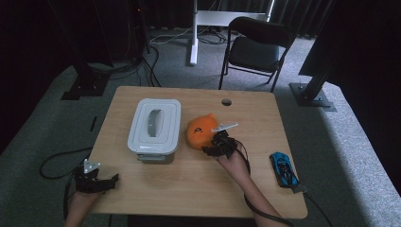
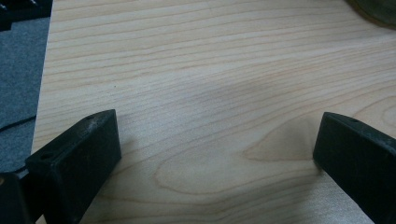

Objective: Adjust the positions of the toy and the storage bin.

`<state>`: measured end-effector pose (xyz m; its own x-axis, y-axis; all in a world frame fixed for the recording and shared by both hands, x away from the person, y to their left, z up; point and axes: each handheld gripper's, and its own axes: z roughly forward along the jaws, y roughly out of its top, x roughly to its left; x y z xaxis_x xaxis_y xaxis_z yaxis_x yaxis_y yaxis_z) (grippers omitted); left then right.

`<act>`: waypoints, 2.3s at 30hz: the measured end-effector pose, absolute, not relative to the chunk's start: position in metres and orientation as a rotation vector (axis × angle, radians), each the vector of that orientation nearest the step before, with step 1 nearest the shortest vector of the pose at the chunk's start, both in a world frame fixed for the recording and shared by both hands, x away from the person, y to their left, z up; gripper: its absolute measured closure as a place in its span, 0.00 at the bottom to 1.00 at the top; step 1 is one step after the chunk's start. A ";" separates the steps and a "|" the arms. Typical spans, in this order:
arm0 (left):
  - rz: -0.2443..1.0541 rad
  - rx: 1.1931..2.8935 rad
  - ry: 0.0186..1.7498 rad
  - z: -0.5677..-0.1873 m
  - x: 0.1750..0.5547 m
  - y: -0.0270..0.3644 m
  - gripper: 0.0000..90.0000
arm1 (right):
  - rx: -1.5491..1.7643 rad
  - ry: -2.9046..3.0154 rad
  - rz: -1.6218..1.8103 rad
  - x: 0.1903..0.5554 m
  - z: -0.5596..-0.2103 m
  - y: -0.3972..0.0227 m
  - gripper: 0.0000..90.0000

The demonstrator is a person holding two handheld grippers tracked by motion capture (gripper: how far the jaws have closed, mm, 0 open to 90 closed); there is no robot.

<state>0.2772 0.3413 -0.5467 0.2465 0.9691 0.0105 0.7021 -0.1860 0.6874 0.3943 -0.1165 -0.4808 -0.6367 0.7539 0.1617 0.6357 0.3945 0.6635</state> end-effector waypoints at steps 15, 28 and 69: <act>0.616 1.960 1.518 -0.547 0.277 0.341 0.01 | 1.164 2.401 1.125 0.390 -0.457 -0.124 0.40; 0.616 1.960 1.518 -0.547 0.277 0.341 0.01 | 1.263 2.354 1.073 0.434 -0.452 -0.132 0.41; 0.615 1.962 1.518 -0.547 0.277 0.341 0.01 | 1.270 2.495 1.312 0.388 -0.448 -0.150 0.12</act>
<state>0.2772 0.3414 -0.5466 0.2467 0.9690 0.0104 0.7028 -0.1862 0.6866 0.3876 -0.1500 -0.4484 -0.6612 0.6840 0.3082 0.6416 0.3027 0.7048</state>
